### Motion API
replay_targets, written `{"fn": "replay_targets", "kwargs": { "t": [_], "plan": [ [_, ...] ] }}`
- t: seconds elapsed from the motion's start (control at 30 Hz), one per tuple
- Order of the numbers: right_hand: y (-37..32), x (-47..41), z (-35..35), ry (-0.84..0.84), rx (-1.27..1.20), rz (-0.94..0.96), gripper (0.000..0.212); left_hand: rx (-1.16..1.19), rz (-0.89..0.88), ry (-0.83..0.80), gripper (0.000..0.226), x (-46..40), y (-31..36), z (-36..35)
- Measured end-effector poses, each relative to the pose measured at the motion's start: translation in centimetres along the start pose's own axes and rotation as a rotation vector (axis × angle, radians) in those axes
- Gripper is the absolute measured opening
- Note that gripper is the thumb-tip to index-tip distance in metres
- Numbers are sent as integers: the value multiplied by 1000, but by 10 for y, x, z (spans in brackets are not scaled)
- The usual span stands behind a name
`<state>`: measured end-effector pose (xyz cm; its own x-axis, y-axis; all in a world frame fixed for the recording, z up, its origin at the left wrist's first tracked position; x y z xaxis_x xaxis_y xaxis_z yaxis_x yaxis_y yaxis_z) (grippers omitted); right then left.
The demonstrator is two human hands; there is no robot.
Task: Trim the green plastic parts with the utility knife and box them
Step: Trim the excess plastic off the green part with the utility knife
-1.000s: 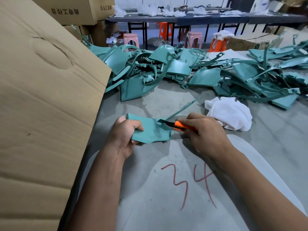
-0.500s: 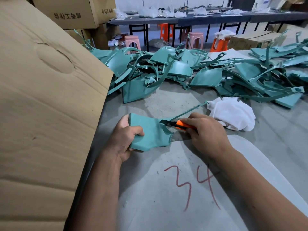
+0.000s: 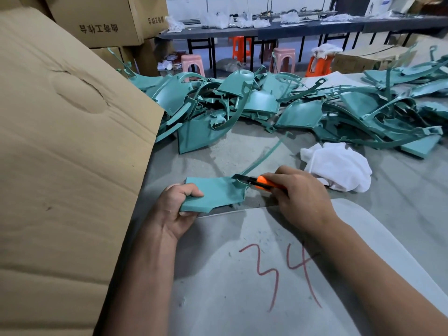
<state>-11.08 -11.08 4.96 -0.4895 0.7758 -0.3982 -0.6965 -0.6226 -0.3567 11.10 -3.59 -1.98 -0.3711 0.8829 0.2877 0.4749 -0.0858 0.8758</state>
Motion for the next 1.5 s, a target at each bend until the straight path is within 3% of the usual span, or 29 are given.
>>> {"fn": "replay_targets", "kwargs": {
  "t": [0.13, 0.23, 0.33, 0.4, 0.53, 0.63, 0.73, 0.87, 1.1, 1.37, 1.5],
  "plan": [
    [-5, 1, -5, -48, -41, 22, 38, 82, 24, -6, 28, 2, 0, -5],
    [10, -1, 0, -106, -214, 19, 36, 81, 52, -16, 23, 3, -4, -4],
    [21, -4, 12, -45, -442, 10, 34, -37, 7, 31, 20, -1, -1, 3],
    [15, -3, 16, 6, -381, 61, 34, -67, -13, 25, 23, -3, 2, 4],
    [0, -1, 7, -45, -256, 150, 36, -73, -22, -19, 48, -7, 3, 7],
    [2, 0, 3, -108, -264, 174, 36, -124, -18, -29, 15, -3, 4, 4],
    [1, 3, 5, -96, -273, 211, 36, -153, -18, -38, 52, 2, 7, 3],
    [-5, 2, 4, -28, -234, 217, 39, -171, -43, -27, 68, 1, 13, 6],
    [8, -2, 10, 50, -247, 171, 42, -184, -27, -32, 63, -1, 10, 10],
    [10, -1, 3, -122, -285, 226, 39, -189, 7, -71, 57, 0, 9, 7],
    [9, 0, 6, -46, -281, 226, 38, -193, 25, -120, 56, -3, 5, 6]
  ]
}}
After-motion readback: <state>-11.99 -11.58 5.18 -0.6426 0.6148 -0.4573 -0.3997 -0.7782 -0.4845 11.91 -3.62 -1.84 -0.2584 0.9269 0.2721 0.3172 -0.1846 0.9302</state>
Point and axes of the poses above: each hand's wrist, its own x-axis away from the middle knuckle, its own z-axis out of the back of the hand, y = z × x, the point moved 10 cm from there along -x, towards the middle knuckle, and after that the axes turned 4 degrees about -z, right-handed, at the moved point
